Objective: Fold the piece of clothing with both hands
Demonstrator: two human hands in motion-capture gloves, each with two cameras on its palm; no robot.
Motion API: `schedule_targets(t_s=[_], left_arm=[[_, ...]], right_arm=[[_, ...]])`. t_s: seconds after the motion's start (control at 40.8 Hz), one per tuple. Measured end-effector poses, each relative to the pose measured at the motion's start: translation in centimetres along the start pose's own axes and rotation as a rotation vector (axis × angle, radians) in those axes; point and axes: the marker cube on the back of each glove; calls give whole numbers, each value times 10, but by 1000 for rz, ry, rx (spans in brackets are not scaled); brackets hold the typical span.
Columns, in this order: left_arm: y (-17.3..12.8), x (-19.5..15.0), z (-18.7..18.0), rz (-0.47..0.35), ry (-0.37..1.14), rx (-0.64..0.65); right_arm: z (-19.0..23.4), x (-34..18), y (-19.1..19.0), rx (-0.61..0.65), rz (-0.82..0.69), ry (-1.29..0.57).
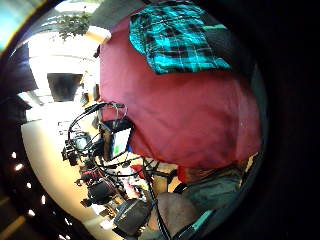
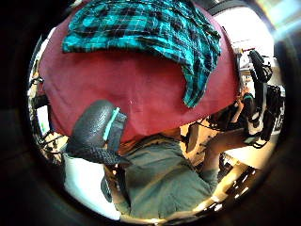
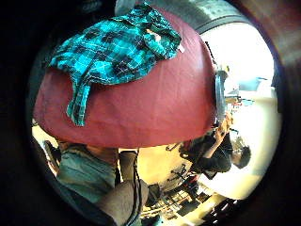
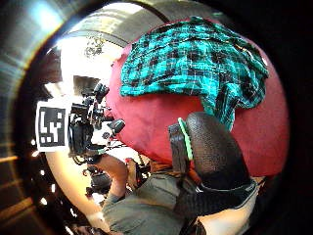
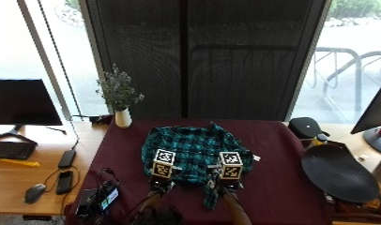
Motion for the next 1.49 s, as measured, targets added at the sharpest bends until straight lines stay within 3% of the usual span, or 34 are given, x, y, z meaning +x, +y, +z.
schedule_targets(t_s=[0.612,0.759,0.906,1.102,1.176,1.323,1.421,1.494], left_arm=[[-3,2,-3,22,22,19],[-9,-8,-6,-5,60,69],[-24,-16,7,-53,85,127],[-52,-14,40,-12,-38,45],[-55,-14,40,5,-71,72],[-59,-14,61,58,-36,-13],[-67,-23,72,47,-25,19],[-79,-34,75,28,-38,175]], right_arm=[[-4,16,-4,46,47,-15],[-11,27,1,56,62,-37],[15,51,-12,-21,30,8],[55,59,-17,-252,-41,10],[57,52,-16,-236,-90,20],[77,42,-31,-216,-164,11],[87,45,-36,-248,-133,28],[84,47,-43,-138,-147,11]])
